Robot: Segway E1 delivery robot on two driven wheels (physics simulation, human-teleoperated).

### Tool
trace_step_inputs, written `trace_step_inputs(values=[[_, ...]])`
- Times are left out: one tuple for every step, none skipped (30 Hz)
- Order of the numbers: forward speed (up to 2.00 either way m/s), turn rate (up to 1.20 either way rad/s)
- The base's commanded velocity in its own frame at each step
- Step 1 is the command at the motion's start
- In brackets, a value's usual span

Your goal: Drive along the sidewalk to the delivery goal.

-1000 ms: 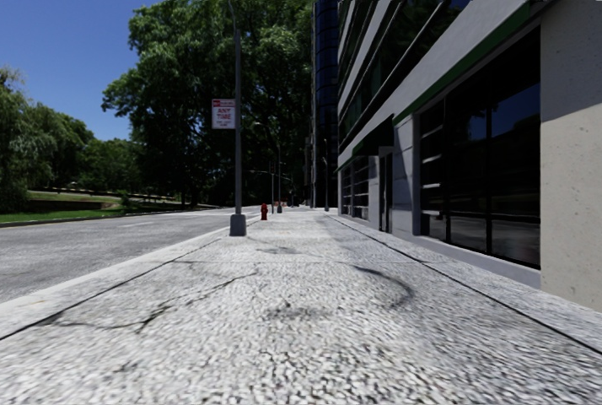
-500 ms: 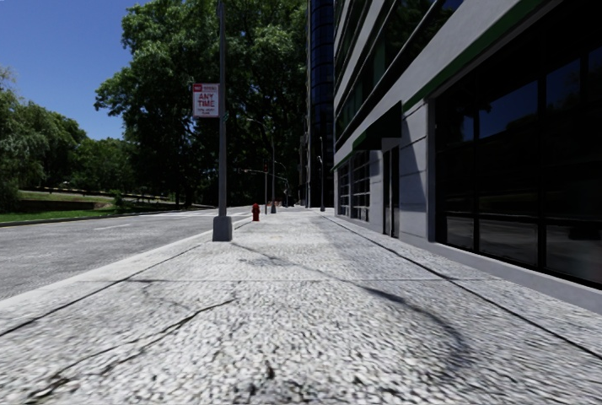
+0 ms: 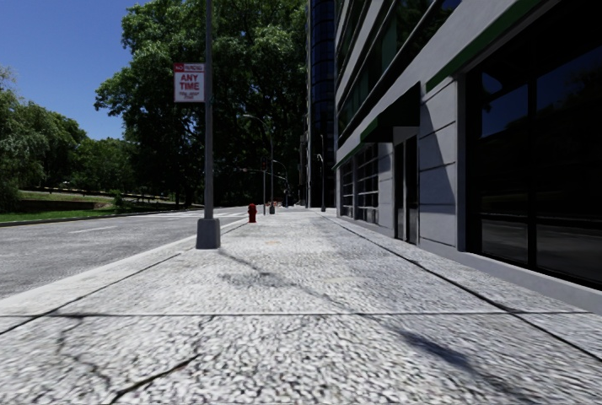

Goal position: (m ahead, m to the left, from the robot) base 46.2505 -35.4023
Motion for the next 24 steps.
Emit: trace_step_inputs(values=[[2.0,0.0],[2.0,0.0],[2.0,0.0],[2.0,0.0],[2.0,0.0],[2.0,0.0],[2.0,0.0],[2.0,0.0],[2.0,0.0],[2.0,0.0],[2.0,0.0],[2.0,0.0],[2.0,0.0],[2.0,0.0],[2.0,0.0],[2.0,0.0],[2.0,0.0],[2.0,0.0],[2.0,0.0],[2.0,0.0],[2.0,0.0],[2.0,0.0],[2.0,0.0],[2.0,0.0]])
